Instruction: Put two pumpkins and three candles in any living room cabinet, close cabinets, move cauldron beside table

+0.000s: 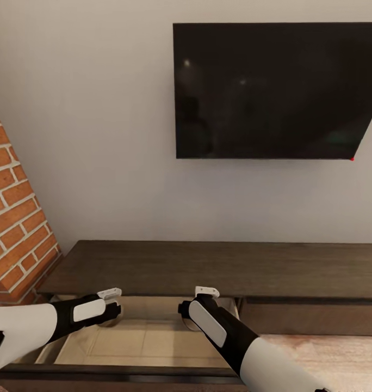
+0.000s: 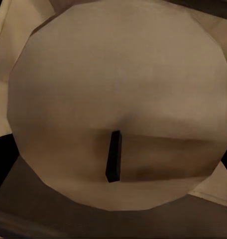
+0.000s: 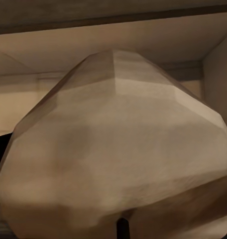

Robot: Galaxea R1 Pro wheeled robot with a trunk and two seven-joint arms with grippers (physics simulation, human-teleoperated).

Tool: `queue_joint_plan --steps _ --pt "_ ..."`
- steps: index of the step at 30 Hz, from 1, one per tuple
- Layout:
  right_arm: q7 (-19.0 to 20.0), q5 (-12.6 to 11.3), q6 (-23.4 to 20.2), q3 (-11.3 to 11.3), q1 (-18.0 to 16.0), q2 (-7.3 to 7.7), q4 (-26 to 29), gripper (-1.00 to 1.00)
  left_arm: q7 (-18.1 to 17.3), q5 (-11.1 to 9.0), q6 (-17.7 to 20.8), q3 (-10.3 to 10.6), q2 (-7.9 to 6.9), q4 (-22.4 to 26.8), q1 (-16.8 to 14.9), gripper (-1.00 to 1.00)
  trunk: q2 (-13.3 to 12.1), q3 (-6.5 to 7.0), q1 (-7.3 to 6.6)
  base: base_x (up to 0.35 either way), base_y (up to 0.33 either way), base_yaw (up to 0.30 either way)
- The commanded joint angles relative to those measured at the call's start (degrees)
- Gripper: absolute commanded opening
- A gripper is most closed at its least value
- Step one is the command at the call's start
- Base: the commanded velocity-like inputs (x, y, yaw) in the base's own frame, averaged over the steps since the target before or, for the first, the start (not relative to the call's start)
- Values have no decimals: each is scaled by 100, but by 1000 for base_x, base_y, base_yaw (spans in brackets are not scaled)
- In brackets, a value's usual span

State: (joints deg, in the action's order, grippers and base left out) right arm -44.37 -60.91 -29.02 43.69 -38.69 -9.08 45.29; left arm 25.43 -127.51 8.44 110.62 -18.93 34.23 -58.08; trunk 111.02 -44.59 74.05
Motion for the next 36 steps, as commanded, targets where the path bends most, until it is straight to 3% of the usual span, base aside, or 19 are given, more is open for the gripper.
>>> queue_joint_plan --steps 1,4,8,13,18,27,36 --pt "-46 -35 -7 17 -7 4 7 -100 24 -5 39 23 12 3 -11 -100 4 -15 -1 0 0 0" --pt "-46 -26 -2 11 -7 10 -38 -100 24 -44 310 22 100 -202 -11 -100 4 -42 -1 0 0 0" --pt "-46 -4 1 8 -7 11 -158 -100 -151 -458 731 21 318 -685 81 -100 4 -78 -1 0 0 0" --pt "-46 0 2 10 -7 11 -176 -100 -554 -599 1149 21 368 -1058 134 -100 4 -122 -1 0 0 0" --pt "-46 0 2 16 -7 3 -184 -100 -693 -749 1491 21 384 -1329 139 -100 4 -167 -1 0 0 0" --pt "-46 0 2 17 -7 2 -179 -100 -665 -749 1414 21 498 -1358 139 -100 4 -247 -1 0 0 0" --pt "-46 0 2 13 -7 8 -178 -100 -650 -749 544 21 504 -1352 162 -100 4 -328 -1 0 0 0"
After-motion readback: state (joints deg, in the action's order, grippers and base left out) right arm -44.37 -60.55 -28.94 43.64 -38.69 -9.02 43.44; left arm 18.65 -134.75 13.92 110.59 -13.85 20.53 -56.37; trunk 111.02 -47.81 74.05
